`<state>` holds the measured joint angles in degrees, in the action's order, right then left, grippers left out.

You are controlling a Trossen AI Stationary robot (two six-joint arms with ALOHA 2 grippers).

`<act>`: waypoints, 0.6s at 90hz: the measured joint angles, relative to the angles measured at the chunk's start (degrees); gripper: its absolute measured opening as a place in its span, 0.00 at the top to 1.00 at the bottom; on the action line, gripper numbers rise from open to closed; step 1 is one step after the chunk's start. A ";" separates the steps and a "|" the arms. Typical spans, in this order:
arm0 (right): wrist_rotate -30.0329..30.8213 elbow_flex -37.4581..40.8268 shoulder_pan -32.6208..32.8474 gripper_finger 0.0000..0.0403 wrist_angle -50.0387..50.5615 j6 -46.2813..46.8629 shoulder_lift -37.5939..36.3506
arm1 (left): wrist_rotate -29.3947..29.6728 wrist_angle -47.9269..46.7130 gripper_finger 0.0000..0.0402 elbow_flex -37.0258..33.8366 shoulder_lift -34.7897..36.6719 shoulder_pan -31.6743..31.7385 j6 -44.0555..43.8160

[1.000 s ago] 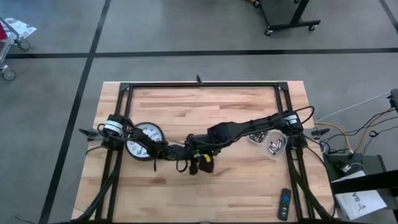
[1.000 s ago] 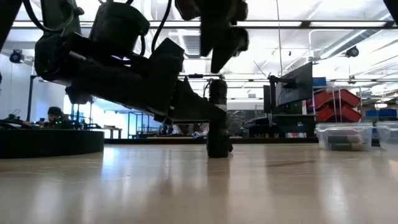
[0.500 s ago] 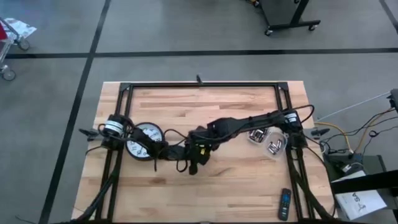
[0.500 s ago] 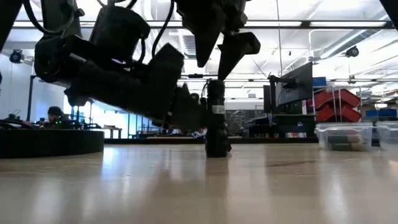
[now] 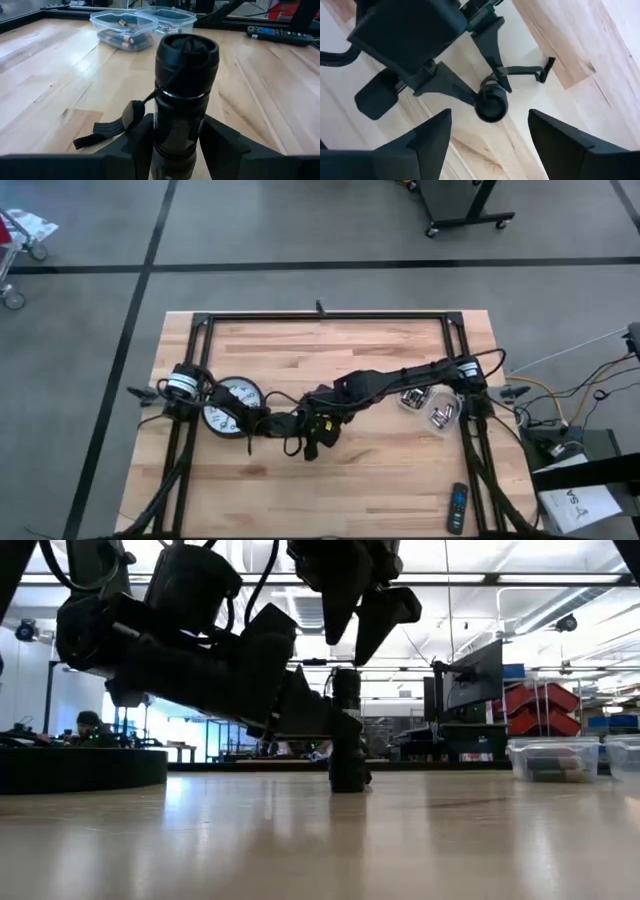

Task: Insert battery
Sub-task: Open the black flashlight battery compartment

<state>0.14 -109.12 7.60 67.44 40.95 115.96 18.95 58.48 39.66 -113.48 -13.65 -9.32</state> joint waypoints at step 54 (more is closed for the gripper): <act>-0.07 0.00 0.13 0.33 -0.20 -2.09 -0.02 | -0.04 0.37 0.64 0.07 0.15 0.00 -0.03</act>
<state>0.07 -109.12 7.73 67.24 38.86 115.94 18.91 58.85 39.72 -113.34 -13.65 -9.35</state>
